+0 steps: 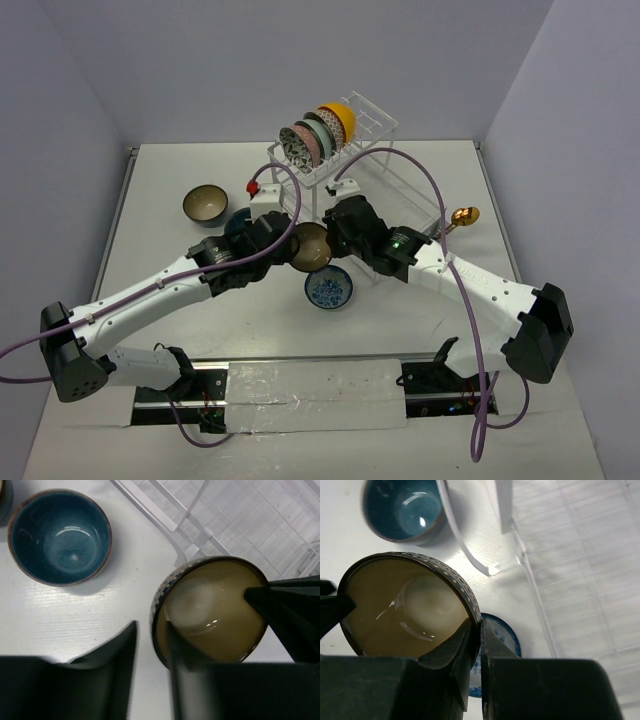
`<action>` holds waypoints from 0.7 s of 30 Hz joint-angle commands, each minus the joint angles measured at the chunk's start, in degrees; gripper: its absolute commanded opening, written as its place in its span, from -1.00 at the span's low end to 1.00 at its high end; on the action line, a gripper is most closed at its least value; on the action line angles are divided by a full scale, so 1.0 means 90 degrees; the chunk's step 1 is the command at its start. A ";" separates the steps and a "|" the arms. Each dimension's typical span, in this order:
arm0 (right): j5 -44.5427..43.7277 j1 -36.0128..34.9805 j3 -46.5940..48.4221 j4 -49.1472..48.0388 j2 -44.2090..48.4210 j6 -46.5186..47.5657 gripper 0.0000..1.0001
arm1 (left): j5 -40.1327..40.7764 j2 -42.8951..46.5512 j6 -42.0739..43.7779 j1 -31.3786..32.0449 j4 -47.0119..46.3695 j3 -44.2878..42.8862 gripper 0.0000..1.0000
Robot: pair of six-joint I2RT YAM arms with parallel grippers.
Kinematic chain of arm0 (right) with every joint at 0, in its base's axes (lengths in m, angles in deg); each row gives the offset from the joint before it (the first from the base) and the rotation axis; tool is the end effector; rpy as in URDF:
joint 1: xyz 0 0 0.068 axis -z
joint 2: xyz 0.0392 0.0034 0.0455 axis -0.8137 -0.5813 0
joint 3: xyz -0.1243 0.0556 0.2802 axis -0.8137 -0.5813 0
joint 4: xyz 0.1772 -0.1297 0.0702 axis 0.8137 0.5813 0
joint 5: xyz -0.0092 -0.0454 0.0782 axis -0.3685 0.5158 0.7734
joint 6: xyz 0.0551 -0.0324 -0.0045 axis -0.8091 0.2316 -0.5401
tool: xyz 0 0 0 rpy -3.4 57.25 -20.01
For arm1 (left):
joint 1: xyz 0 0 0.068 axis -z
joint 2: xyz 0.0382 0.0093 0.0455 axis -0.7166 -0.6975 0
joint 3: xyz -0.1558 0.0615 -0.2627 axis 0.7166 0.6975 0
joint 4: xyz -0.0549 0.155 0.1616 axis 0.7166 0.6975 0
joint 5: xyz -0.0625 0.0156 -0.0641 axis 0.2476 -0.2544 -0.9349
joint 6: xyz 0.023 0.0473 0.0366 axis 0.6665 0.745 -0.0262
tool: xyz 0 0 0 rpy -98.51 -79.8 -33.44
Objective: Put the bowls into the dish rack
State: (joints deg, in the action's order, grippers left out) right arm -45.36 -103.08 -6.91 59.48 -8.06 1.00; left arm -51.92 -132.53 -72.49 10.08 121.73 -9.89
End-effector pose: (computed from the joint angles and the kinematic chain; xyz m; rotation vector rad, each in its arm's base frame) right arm 0.1824 0.1892 0.3510 -0.4073 2.1566 0.4233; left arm 0.1517 -0.1746 0.3628 -0.0129 2.1926 -0.2649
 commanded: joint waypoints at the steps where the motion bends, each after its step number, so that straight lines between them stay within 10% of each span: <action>1: -0.0790 -0.0047 0.0458 0.0158 0.0281 0.0313 -1.00 | -0.0078 0.0100 -0.0194 -0.0054 -0.0340 -0.0321 -0.12; 4: -0.1502 -0.0047 0.0808 0.0344 0.0350 0.0605 -1.00 | -0.0536 0.0245 -0.0175 -0.0326 -0.0408 -0.0312 0.74; 6: -0.1963 -0.0018 0.0985 0.0373 0.0360 0.0811 -1.00 | -0.0936 0.0383 -0.0078 -0.0705 -0.0641 -0.0244 0.89; 21: -0.4103 0.1300 0.2909 -0.3168 -0.0361 0.4909 -1.00 | -0.2531 0.1779 0.1085 -0.3559 -0.1024 0.0889 0.99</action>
State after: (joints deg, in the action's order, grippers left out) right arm -77.19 -93.46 14.38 49.89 -9.33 34.11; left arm -72.64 -117.58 -67.40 -19.89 114.02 -4.25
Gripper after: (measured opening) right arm 0.142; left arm 0.991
